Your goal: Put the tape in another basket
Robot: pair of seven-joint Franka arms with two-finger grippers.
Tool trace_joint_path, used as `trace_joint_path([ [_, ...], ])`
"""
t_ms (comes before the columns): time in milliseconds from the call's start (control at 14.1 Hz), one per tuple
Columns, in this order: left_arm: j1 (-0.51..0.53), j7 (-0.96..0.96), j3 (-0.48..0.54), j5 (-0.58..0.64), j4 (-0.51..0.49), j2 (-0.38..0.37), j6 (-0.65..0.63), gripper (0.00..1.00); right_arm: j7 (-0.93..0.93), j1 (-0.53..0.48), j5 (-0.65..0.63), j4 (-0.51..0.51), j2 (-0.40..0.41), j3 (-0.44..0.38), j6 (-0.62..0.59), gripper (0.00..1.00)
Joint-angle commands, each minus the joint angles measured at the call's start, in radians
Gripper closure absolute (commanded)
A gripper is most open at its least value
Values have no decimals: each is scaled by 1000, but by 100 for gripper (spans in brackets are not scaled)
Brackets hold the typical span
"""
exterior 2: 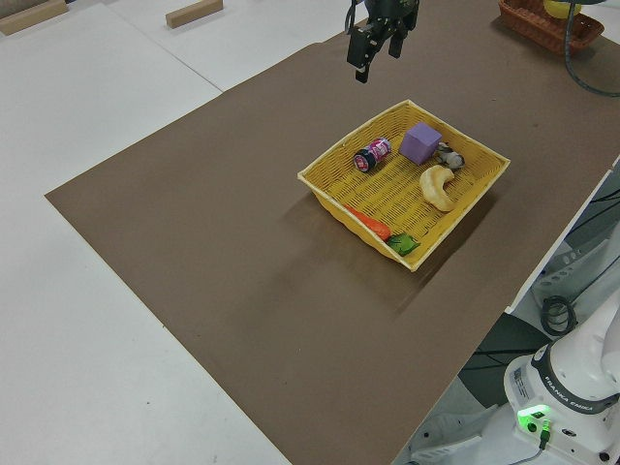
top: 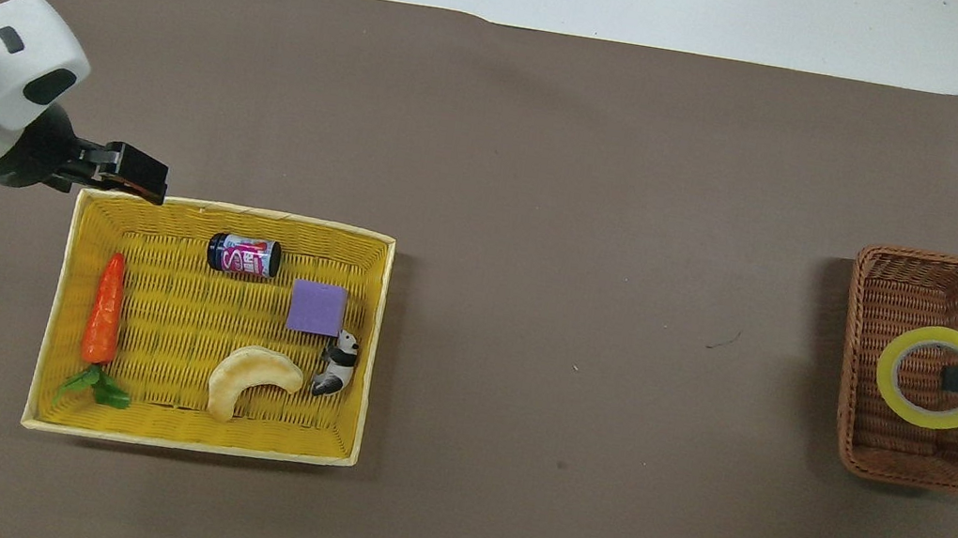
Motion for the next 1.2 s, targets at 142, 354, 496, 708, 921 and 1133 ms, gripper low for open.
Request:
trace_joint_path([
  [142, 61, 143, -11, 102, 96, -29, -154, 0, -82, -29, -14, 34, 61, 8, 27, 100],
  [354, 81, 182, -11, 130, 198, -24, -287, 0, -84, -28, -14, 32, 73, 6, 39, 100],
  [496, 92, 182, -8, 122, 184, -53, -307, 0, -85, -28, -15, 29, 73, 6, 65, 100],
  [708, 104, 176, -5, 113, 111, -101, -298, 0, -128, -31, -11, 30, 106, 8, 84, 100],
  [921, 103, 173, -6, 115, 124, -102, -292, 0, -128, -31, -9, 30, 106, 8, 87, 65],
  [1133, 104, 173, -5, 115, 126, -103, -292, 0, -124, -34, 6, 41, 107, 8, 71, 0],
])
